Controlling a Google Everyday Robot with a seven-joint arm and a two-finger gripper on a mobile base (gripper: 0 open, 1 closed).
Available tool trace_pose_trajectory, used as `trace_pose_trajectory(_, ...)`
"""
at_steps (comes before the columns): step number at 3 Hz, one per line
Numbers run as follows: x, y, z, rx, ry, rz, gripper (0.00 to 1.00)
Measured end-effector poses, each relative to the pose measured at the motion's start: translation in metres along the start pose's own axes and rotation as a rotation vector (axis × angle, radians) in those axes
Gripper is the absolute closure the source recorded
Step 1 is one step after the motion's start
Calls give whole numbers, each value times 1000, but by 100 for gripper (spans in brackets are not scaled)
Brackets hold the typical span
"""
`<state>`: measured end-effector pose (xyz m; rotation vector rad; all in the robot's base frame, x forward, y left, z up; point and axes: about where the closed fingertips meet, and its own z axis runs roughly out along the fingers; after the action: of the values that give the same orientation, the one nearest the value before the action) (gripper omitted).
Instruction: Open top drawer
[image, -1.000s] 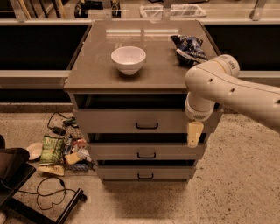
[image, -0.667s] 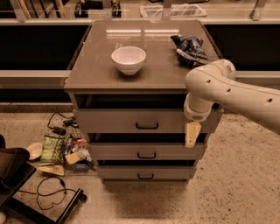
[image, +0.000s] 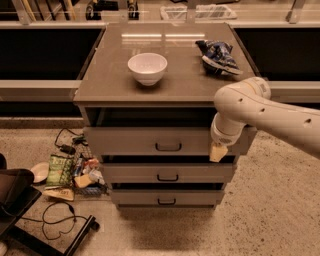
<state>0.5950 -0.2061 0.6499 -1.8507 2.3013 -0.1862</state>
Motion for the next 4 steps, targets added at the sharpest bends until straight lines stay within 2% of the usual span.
trace_pose_trajectory(1, 0, 0, -1, 0, 0, 1, 66)
trace_pose_trajectory(2, 0, -1, -7, 0, 0, 1, 94)
trace_pose_trajectory(3, 0, -1, -9, 0, 0, 1, 80)
trace_pose_trajectory(4, 0, -2, -9, 0, 0, 1, 49)
